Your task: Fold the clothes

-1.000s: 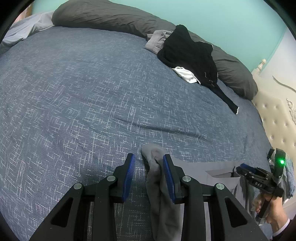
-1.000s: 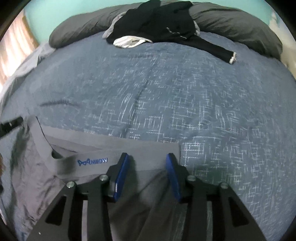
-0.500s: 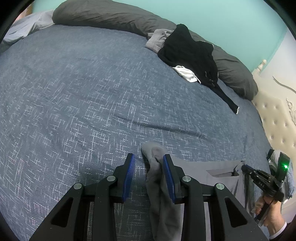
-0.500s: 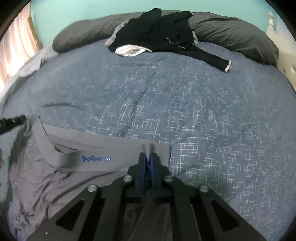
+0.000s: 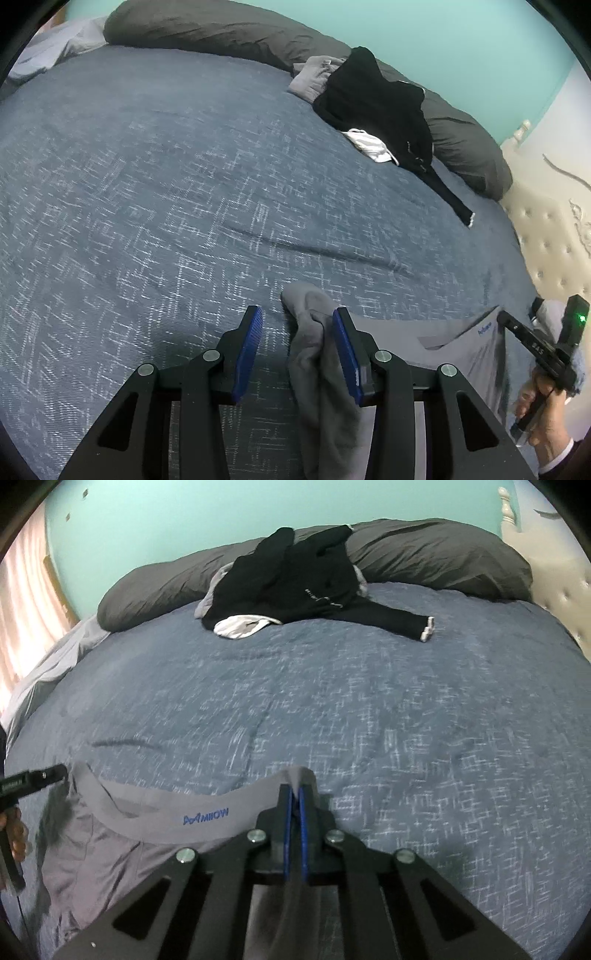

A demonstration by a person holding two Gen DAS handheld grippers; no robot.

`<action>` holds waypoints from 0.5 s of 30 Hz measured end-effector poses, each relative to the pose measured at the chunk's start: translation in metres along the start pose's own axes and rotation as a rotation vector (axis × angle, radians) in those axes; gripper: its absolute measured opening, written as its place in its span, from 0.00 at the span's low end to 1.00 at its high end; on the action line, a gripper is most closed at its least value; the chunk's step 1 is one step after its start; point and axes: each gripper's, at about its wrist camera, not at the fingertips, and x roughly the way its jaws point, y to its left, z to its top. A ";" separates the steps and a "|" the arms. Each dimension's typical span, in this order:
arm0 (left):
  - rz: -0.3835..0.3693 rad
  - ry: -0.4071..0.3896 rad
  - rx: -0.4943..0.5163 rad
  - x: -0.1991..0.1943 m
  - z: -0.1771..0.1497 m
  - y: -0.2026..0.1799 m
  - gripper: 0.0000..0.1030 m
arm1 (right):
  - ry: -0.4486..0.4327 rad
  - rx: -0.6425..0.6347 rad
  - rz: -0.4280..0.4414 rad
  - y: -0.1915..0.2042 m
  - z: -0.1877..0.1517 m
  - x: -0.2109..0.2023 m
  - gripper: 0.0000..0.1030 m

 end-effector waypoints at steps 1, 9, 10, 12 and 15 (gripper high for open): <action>-0.005 0.003 -0.005 0.000 0.000 0.001 0.42 | -0.001 0.004 -0.003 -0.002 0.001 0.000 0.03; -0.033 0.024 -0.025 0.005 -0.002 0.004 0.41 | -0.003 0.024 -0.023 -0.011 -0.004 0.001 0.03; -0.036 0.028 -0.025 0.006 -0.003 0.004 0.40 | -0.010 0.025 -0.032 -0.013 -0.004 0.000 0.03; -0.040 0.033 -0.024 0.007 -0.004 0.003 0.39 | -0.017 0.030 -0.032 -0.015 -0.005 -0.002 0.03; -0.039 0.034 -0.018 0.008 -0.003 0.001 0.39 | -0.016 0.033 -0.044 -0.018 -0.005 -0.003 0.03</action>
